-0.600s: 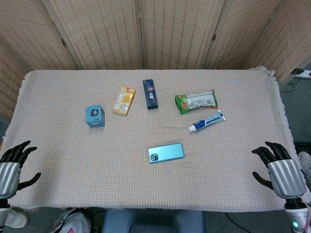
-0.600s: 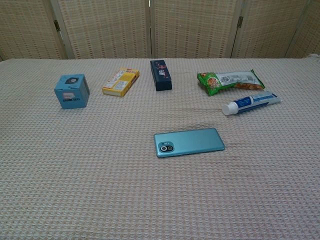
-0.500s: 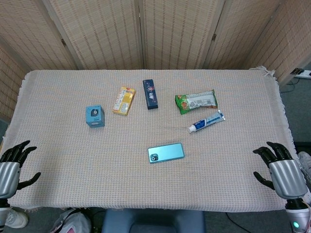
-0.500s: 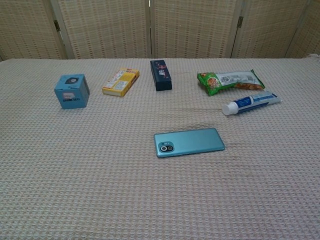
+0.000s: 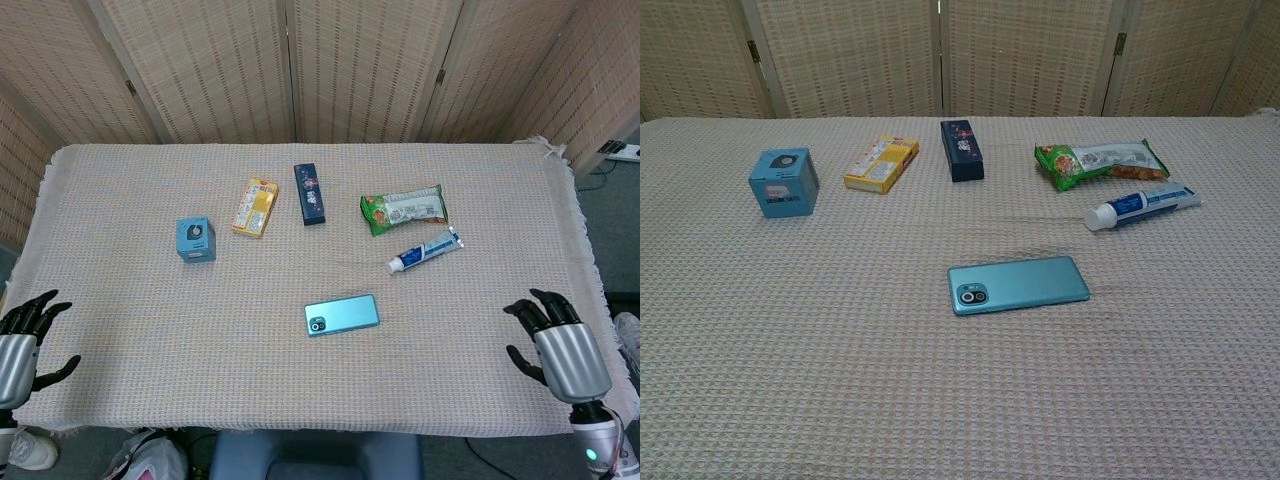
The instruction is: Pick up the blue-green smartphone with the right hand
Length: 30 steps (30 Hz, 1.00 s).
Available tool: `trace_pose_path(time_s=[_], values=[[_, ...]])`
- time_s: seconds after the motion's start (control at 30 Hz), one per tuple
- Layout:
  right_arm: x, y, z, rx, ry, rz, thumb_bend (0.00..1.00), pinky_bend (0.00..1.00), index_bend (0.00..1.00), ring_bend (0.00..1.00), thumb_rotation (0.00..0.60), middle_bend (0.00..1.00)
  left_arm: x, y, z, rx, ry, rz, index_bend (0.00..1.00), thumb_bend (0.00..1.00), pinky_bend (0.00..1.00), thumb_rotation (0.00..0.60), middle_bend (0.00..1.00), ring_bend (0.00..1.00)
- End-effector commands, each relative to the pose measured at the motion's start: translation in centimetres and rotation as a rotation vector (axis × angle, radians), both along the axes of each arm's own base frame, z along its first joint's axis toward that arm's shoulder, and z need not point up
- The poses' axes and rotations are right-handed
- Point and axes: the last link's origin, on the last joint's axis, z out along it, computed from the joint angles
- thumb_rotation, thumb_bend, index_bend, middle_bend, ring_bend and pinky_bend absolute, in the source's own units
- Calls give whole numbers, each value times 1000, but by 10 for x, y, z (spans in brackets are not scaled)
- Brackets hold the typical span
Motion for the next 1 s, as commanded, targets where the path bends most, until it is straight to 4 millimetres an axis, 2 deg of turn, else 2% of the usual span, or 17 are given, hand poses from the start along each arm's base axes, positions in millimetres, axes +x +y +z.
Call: trace_pose_path(time_s=[0.03, 0.33, 0.43, 0.67, 0.83, 1.0], values=[[7, -14, -17, 38, -6, 27, 227, 218, 343, 190, 600, 325, -1, -1, 1, 3, -2, 3, 234, 212, 195, 600, 145, 150], [29, -60, -90, 202, -15, 75, 61, 218, 344, 190, 600, 324, -5, -5, 6, 13, -6, 11, 234, 211, 195, 600, 145, 150], [38, -79, -119, 251, -18, 80, 52, 218, 344, 190, 600, 325, -6, -6, 7, 14, -7, 12, 234, 211, 195, 600, 145, 150], [58, -111, -173, 312, -19, 91, 51, 218, 344, 190, 600, 344, -11, -10, 11, 23, -8, 24, 234, 211, 195, 600, 145, 150], [69, -123, -202, 355, -18, 97, 51, 218, 343, 190, 600, 349, -16, -12, 14, 31, -7, 38, 234, 212, 195, 600, 145, 150], [78, -130, -218, 376, -5, 108, 52, 218, 344, 190, 600, 353, -19, -14, 14, 30, -6, 48, 234, 211, 195, 600, 145, 150]])
